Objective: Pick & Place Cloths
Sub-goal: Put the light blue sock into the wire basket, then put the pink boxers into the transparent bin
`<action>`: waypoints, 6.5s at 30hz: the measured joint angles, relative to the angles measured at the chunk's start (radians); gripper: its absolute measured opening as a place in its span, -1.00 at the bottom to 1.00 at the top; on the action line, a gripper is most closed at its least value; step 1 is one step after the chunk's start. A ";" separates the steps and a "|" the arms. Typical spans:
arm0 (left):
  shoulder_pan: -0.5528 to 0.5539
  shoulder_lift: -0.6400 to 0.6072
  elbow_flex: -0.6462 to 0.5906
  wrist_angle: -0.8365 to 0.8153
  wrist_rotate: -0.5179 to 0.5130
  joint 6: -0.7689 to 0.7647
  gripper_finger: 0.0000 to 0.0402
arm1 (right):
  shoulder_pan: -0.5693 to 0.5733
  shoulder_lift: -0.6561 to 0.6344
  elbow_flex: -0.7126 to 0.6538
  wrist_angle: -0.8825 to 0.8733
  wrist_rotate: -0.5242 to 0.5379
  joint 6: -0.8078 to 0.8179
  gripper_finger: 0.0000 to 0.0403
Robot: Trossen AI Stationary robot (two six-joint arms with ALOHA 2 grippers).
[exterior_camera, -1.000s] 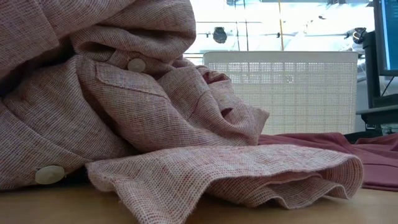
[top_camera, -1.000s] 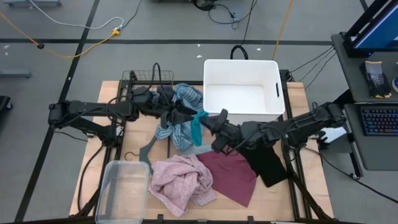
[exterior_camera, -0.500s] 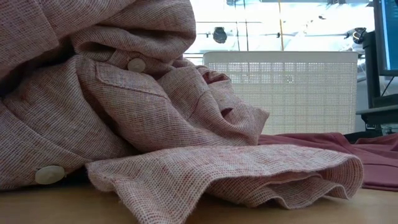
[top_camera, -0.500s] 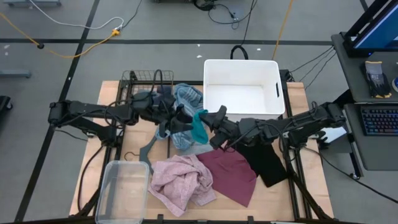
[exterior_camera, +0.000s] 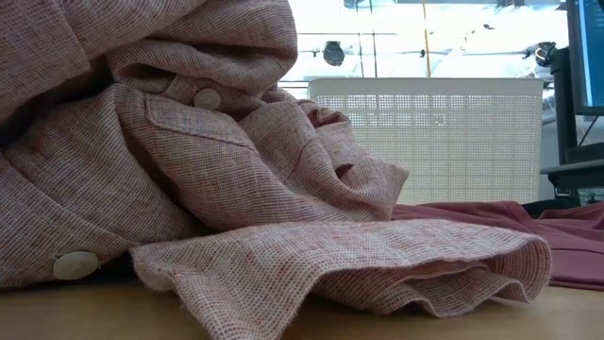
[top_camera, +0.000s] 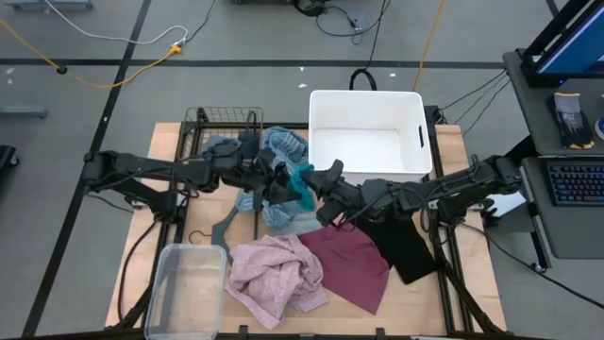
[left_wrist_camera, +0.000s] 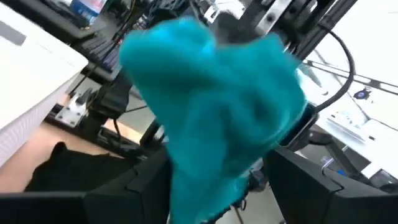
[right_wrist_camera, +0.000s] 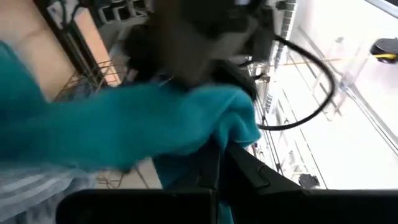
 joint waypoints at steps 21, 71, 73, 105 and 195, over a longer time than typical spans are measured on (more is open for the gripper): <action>0.000 0.059 0.000 0.131 0.085 -0.071 -0.90 | 0.002 0.000 0.000 -0.017 0.002 0.000 -0.91; 0.301 -0.463 0.000 -1.027 -0.673 -0.012 -1.00 | 0.065 -0.025 -0.001 0.311 0.291 0.093 -0.63; 0.351 -0.461 0.000 -1.058 -0.673 -0.001 -1.00 | 0.076 -0.038 -0.001 0.294 0.290 0.161 -0.63; 0.780 -0.145 0.000 -1.095 -0.425 0.055 -1.00 | 0.158 -0.329 0.000 -0.630 -0.580 1.552 -0.77; -0.213 -0.471 0.005 -0.630 -0.361 0.386 -0.98 | 0.158 -0.330 -0.001 -0.733 -0.583 1.670 -0.76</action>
